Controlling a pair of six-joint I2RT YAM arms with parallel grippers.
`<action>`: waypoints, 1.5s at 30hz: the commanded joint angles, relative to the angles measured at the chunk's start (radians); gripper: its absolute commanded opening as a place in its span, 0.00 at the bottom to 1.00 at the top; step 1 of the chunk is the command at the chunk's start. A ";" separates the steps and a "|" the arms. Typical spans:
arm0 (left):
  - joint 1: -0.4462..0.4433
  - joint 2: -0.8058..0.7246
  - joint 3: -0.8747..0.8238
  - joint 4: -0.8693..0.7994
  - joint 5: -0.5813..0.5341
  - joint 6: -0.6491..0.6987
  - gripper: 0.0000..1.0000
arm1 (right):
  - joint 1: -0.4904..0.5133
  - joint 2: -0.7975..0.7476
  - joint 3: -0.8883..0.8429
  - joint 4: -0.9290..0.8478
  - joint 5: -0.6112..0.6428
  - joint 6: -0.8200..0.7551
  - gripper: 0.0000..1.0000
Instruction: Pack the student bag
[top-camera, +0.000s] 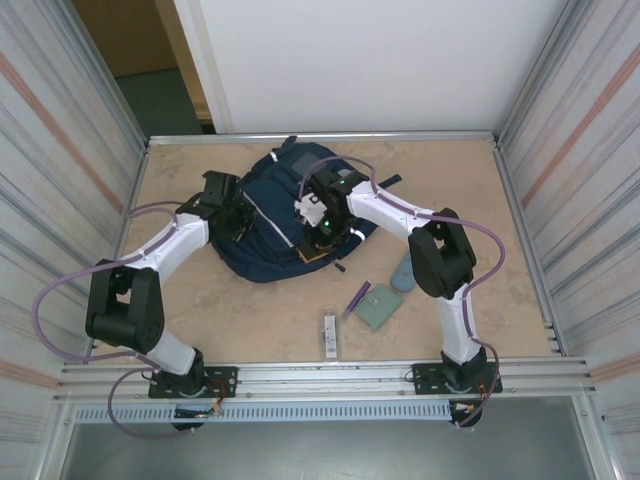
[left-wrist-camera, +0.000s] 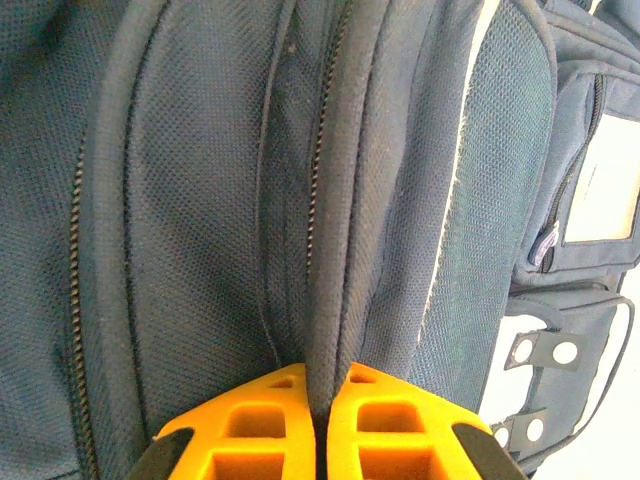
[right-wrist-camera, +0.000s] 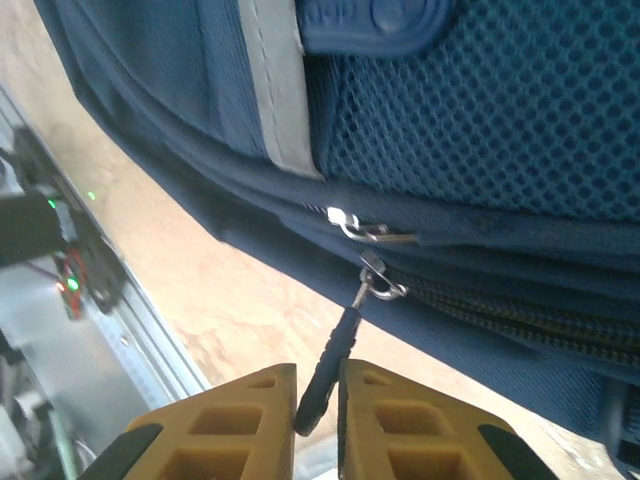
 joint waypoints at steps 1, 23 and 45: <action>-0.019 0.018 -0.012 0.080 -0.032 -0.038 0.00 | 0.055 0.006 0.010 0.104 -0.063 0.127 0.20; -0.037 0.094 -0.008 0.127 0.038 -0.034 0.00 | 0.157 -0.212 -0.290 0.534 0.198 0.368 0.42; -0.055 0.102 0.066 0.120 0.117 -0.027 0.00 | -0.047 -0.585 -0.567 0.610 0.398 -0.110 0.58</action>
